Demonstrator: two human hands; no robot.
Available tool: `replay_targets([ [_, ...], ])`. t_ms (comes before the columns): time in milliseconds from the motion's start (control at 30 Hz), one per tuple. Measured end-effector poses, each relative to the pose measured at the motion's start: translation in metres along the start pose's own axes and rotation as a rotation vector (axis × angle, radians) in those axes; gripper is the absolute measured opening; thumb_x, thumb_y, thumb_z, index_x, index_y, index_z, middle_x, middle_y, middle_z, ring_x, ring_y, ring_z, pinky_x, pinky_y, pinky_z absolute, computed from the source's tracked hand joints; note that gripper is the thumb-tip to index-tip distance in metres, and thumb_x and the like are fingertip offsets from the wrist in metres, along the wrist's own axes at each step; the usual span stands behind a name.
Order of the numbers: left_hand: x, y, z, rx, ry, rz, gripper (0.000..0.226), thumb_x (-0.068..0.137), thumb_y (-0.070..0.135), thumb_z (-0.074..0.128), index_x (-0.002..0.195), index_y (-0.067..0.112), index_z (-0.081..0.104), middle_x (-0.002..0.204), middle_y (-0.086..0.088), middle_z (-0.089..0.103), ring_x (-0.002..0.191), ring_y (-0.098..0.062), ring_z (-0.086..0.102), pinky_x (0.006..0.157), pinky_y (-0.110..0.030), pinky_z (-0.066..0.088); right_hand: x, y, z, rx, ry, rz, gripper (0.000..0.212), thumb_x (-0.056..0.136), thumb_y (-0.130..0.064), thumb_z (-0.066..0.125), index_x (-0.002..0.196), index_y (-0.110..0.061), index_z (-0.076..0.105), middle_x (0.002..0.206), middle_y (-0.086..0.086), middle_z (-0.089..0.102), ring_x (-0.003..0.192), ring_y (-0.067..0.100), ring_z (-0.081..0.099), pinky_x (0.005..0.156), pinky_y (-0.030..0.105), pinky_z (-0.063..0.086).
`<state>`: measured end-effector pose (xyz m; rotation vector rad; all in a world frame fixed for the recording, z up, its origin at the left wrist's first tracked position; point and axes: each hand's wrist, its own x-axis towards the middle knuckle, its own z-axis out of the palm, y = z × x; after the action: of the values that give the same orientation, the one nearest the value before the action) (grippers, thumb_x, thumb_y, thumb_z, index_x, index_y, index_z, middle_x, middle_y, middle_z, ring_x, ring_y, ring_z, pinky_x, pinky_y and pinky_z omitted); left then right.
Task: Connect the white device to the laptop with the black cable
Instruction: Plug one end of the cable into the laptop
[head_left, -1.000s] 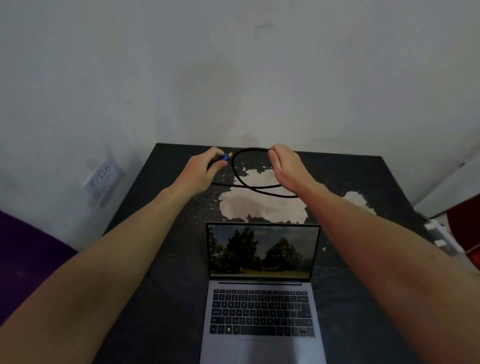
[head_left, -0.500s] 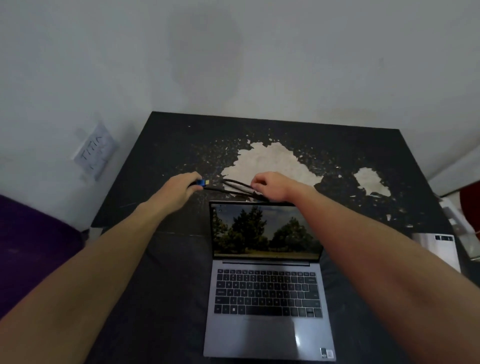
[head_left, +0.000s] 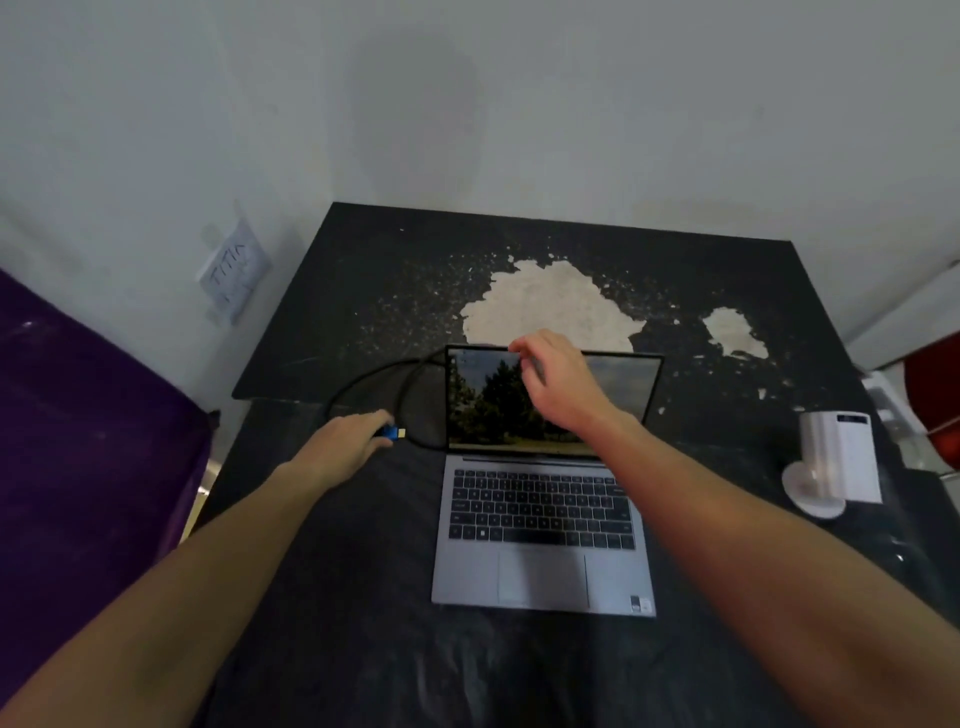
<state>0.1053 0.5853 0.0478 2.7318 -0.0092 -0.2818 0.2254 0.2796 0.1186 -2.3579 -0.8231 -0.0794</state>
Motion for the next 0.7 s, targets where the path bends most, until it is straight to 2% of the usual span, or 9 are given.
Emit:
replay_targets([
  [67,-0.013,0.011,0.013,-0.008,-0.018,-0.009,0.025,0.095,0.031,0.059,0.117,0.022,0.052,0.114,-0.005,0.065,0.1,-0.028,0.06,0.083,-0.043,0.049,-0.029,-0.003,0.008,-0.032,0.02,-0.021,0.025,0.095,-0.011,0.051,0.117,-0.015,0.062,0.108,0.001,0.061,0.105,0.018,0.05,0.087,0.033,0.04],
  [133,-0.02,0.022,0.029,0.02,-0.033,0.018,0.019,0.096,0.031,0.058,0.112,0.02,0.055,0.111,-0.005,0.066,0.096,-0.026,0.06,0.081,-0.038,0.046,-0.06,0.002,0.018,-0.045,-0.007,0.025,0.025,0.096,-0.013,0.051,0.118,-0.017,0.062,0.109,0.0,0.061,0.104,0.017,0.05,0.086,0.034,0.04],
  [233,-0.025,0.031,0.049,0.03,-0.025,0.039,0.018,0.096,0.029,0.058,0.109,0.019,0.058,0.108,-0.003,0.064,0.093,-0.025,0.06,0.079,-0.036,0.043,-0.103,0.017,0.036,-0.077,-0.082,0.14,0.027,0.097,-0.015,0.05,0.122,-0.017,0.061,0.116,0.002,0.06,0.107,0.02,0.052,0.089,0.038,0.041],
  [367,-0.023,0.035,0.074,0.078,-0.038,0.071,0.019,0.096,0.025,0.058,0.11,0.012,0.06,0.108,-0.006,0.055,0.094,-0.027,0.057,0.083,-0.045,0.047,-0.156,0.051,0.055,-0.122,-0.176,0.357,0.036,0.097,-0.019,0.051,0.133,-0.013,0.055,0.13,0.008,0.055,0.118,0.028,0.05,0.097,0.041,0.041],
  [467,-0.019,0.034,0.089,0.128,-0.039,0.058,0.021,0.096,0.023,0.058,0.111,0.009,0.062,0.109,-0.01,0.057,0.098,-0.027,0.053,0.085,-0.045,0.046,-0.187,0.078,0.062,-0.177,-0.231,0.472,0.046,0.096,-0.021,0.054,0.141,-0.01,0.048,0.139,0.013,0.049,0.125,0.032,0.047,0.105,0.044,0.04],
  [700,-0.007,0.024,0.11,0.119,-0.011,0.034,0.024,0.095,0.02,0.06,0.112,0.005,0.064,0.111,-0.012,0.06,0.098,-0.029,0.051,0.088,-0.045,0.044,-0.213,0.112,0.076,-0.182,-0.11,0.699,0.059,0.102,-0.026,0.047,0.151,-0.001,0.027,0.158,0.019,0.026,0.146,0.034,0.022,0.119,0.045,0.022],
])
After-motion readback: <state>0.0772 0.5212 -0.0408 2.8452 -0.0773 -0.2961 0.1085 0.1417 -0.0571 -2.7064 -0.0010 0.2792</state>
